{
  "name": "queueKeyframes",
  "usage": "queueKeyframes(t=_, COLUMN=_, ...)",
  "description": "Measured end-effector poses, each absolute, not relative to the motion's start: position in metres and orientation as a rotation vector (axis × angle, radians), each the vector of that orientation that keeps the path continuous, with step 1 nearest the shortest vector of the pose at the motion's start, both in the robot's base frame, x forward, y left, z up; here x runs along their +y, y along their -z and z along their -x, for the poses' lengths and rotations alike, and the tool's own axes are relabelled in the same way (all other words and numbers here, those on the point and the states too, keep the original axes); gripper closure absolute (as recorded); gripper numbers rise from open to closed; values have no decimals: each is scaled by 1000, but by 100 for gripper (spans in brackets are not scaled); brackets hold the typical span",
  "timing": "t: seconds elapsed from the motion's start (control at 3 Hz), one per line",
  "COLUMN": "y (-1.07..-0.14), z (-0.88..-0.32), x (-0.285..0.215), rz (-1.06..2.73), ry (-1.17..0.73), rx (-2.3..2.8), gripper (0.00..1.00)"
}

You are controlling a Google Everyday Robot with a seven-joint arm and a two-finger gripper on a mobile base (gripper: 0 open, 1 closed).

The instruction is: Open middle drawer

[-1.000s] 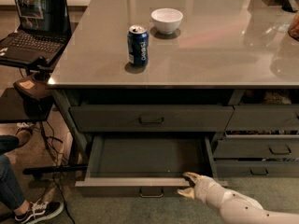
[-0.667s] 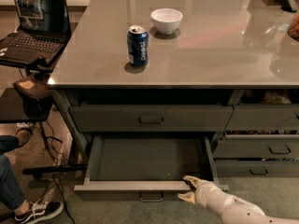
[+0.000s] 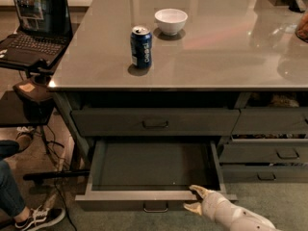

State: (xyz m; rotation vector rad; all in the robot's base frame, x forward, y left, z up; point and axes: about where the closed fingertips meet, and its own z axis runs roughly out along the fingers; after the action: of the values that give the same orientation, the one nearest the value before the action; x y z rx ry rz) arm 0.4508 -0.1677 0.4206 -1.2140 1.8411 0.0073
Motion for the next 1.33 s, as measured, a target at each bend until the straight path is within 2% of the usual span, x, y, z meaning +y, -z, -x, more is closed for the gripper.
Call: queueKeyframes(t=1.33, y=-416, z=-408, x=-164, rz=1216, ry=-29, rx=1819, gripper=100)
